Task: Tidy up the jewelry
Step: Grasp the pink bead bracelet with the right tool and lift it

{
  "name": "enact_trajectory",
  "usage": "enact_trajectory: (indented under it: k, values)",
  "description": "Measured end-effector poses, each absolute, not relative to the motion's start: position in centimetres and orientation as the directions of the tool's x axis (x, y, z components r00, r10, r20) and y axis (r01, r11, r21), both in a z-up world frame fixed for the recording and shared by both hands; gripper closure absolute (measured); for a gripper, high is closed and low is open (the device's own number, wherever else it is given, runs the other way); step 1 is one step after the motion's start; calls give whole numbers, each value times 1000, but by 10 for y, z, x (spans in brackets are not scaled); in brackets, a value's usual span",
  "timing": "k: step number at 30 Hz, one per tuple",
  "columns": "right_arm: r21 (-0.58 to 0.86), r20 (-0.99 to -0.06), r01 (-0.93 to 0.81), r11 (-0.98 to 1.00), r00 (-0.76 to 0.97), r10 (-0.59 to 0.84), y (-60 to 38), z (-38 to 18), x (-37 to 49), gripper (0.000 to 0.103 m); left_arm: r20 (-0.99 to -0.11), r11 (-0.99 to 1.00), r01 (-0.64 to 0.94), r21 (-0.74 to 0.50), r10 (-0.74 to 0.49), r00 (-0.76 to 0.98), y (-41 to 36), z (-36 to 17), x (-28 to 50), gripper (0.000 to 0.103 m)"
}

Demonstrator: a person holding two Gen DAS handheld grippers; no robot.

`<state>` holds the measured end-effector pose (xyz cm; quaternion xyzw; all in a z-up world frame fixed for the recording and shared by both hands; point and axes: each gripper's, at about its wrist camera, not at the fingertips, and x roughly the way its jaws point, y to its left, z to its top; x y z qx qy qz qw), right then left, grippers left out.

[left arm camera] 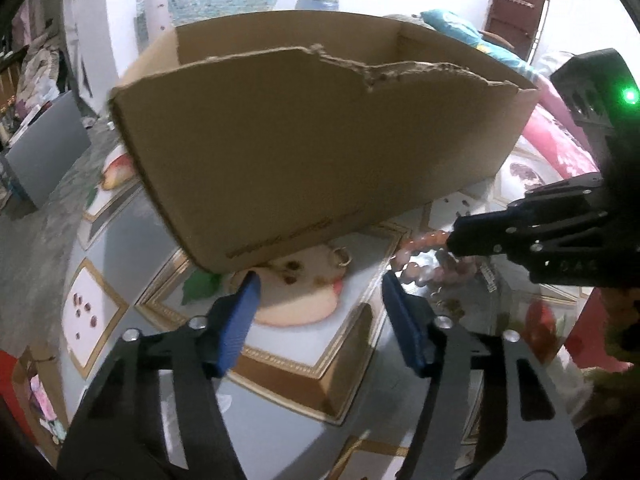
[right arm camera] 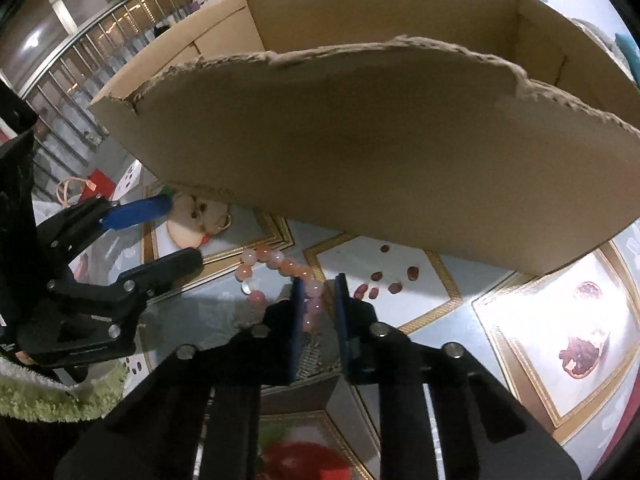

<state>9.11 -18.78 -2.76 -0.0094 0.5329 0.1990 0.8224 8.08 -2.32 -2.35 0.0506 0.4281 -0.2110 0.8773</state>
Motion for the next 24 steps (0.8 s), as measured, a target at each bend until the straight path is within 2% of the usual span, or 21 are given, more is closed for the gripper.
enact_trajectory:
  k: [5, 10, 18, 24]
  values:
    - [237, -871, -328, 915, 346, 349, -186, -29, 93, 93, -770, 886, 453, -99, -356, 529, -36, -27, 84, 64]
    - [344, -826, -308, 887, 351, 442, -196, -17, 93, 93, -770, 879, 468, -86, -357, 528, -38, -28, 95, 74]
    - [478, -740, -295, 828, 373, 560, -207, 6, 88, 93, -781, 888, 459, -28, -306, 544, -45, -27, 96, 81]
    - [466, -726, -247, 850, 442, 526, -238, 22, 76, 93, -792, 905, 425, 1, -259, 553, -65, -28, 99, 81]
